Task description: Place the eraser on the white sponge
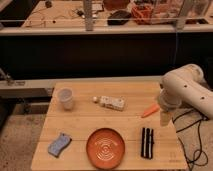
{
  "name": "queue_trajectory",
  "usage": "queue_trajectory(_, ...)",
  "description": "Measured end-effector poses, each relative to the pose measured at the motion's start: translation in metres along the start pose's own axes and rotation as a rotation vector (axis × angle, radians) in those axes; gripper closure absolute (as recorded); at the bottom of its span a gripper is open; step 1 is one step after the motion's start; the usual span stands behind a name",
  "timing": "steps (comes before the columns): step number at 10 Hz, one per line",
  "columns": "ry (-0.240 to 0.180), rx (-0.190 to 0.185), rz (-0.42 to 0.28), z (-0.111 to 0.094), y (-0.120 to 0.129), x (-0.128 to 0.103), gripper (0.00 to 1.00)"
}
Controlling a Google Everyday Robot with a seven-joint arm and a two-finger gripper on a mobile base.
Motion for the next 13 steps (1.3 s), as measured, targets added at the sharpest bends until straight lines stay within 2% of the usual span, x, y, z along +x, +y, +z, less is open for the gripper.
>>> queue_trajectory(1,0.002,-0.007,-0.024,0.018,0.007,-0.004,0.2)
queue_trajectory(2,0.003,-0.011,-0.035,0.027,0.011,-0.006,0.2)
queue_trajectory(6,0.006,-0.035,-0.111,0.054,0.032,-0.014,0.2)
queue_trajectory(13,0.019,-0.045,-0.269,0.087,0.053,-0.01,0.2)
